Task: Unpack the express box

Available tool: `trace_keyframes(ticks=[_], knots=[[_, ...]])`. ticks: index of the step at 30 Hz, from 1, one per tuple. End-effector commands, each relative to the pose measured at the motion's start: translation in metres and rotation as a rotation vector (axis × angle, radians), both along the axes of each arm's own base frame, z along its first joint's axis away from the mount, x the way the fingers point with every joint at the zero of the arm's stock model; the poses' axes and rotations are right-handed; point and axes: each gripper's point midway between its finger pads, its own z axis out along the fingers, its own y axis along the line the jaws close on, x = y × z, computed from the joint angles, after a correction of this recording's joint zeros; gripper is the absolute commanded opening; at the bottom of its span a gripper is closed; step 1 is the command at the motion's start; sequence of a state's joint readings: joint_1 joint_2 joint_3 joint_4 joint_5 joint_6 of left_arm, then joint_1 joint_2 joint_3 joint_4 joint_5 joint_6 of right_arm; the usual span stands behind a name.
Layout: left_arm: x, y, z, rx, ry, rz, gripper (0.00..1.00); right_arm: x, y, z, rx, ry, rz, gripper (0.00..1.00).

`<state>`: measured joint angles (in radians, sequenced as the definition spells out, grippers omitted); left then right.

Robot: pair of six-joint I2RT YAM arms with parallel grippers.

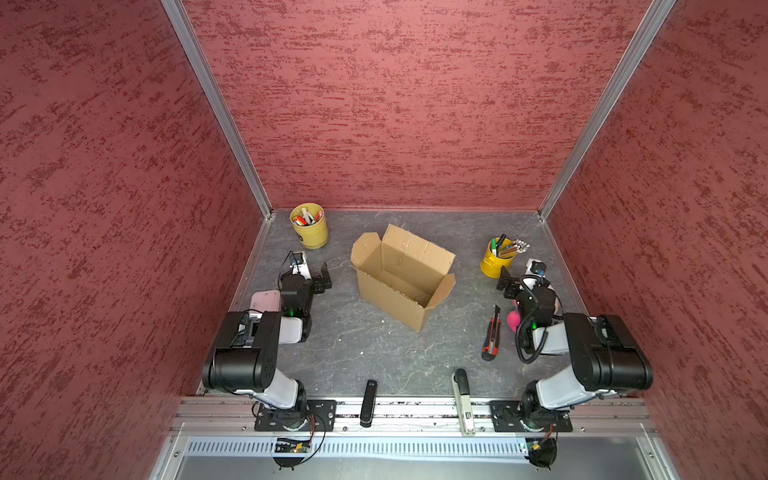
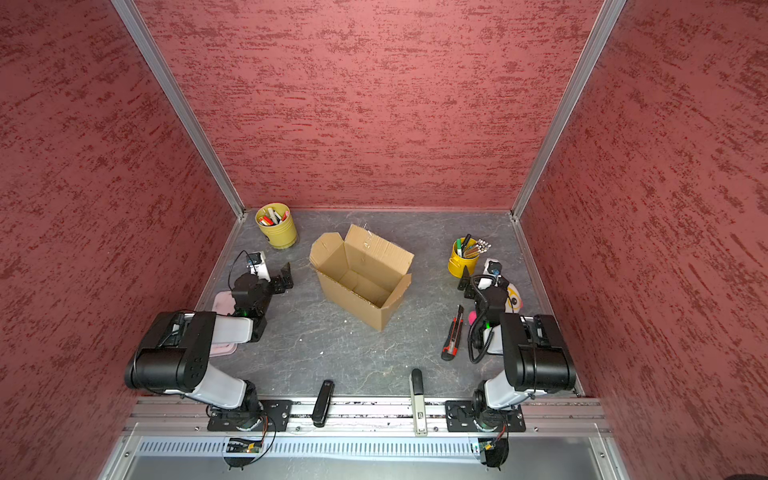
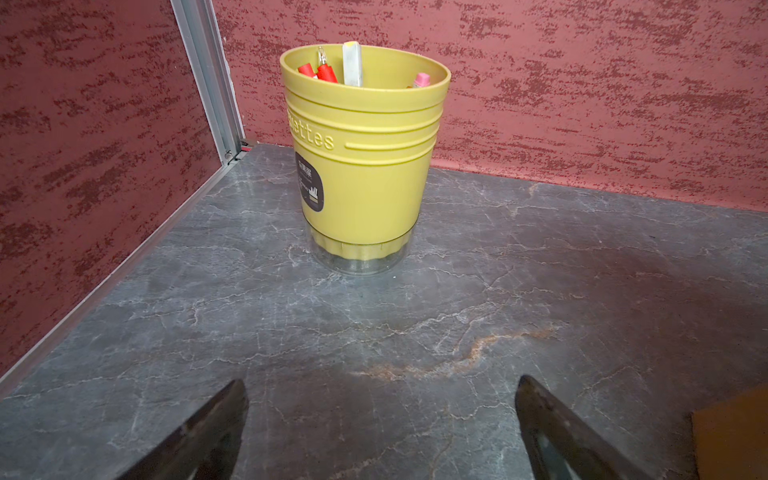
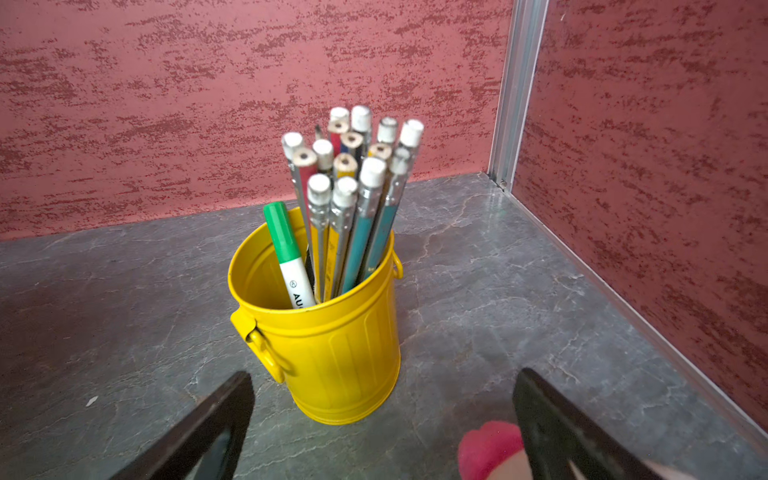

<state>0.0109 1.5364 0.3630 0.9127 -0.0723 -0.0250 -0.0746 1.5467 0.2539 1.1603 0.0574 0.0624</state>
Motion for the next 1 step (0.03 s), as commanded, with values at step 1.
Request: trace_keyframes(ticks=[1], knots=[[0.0019, -0.0004, 0.0028, 0.016, -0.006, -0.006, 0.99, 0.0028, -0.003, 0.0099, -0.004, -0.036, -0.023, 0.99]])
